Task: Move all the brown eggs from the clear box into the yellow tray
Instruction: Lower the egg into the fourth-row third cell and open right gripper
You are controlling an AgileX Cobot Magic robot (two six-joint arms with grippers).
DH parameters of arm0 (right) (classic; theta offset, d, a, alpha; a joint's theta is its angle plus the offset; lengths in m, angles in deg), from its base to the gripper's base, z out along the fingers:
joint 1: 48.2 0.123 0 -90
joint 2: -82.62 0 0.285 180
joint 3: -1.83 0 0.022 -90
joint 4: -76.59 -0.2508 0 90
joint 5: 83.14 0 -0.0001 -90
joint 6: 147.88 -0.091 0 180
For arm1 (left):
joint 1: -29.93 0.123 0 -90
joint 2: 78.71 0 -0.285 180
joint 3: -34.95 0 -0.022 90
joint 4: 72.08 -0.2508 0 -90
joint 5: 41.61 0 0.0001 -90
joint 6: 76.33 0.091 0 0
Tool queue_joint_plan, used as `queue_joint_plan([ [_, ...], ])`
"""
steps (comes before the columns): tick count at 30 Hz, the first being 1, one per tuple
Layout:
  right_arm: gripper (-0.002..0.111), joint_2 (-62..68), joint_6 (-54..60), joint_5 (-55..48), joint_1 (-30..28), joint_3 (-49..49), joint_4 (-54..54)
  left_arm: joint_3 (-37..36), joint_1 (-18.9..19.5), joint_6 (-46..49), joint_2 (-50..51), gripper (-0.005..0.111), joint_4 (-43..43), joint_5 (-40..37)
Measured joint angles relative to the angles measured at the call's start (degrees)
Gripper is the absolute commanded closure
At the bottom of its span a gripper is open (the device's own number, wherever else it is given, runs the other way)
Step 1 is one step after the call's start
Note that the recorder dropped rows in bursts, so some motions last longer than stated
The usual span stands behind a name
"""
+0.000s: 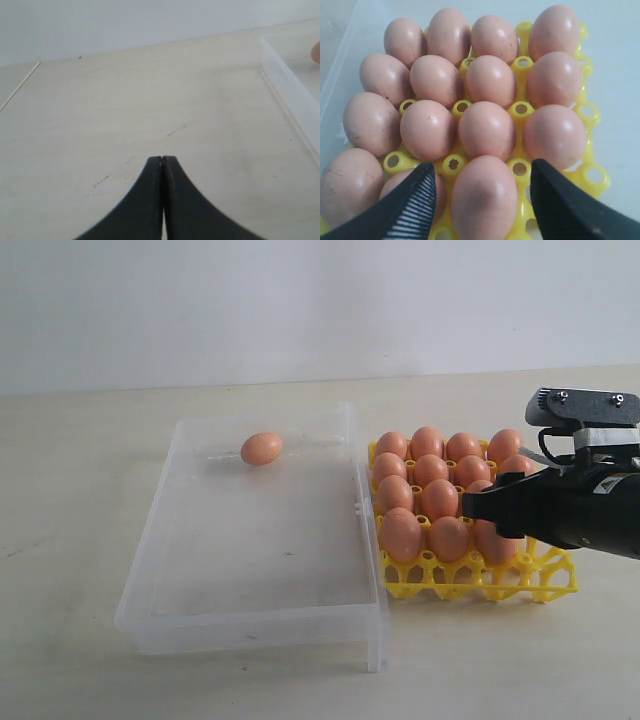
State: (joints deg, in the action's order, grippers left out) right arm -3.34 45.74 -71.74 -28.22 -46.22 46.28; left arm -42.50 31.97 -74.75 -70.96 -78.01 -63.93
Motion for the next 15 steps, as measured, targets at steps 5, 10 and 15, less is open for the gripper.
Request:
queue_joint_plan([
  [5,0.053,0.0,0.0,0.2,0.0,0.0,0.0,0.0,0.0,0.0,0.0,0.107,0.0,0.0],
  [10,0.053,0.0,-0.1,0.2,0.0,0.0,0.0,0.0,0.0,0.0,0.0,0.107,0.0,0.0],
  [15,0.053,0.0,-0.2,0.4,0.0,0.0,0.0,0.0,0.0,0.0,0.0,0.107,0.0,0.0],
])
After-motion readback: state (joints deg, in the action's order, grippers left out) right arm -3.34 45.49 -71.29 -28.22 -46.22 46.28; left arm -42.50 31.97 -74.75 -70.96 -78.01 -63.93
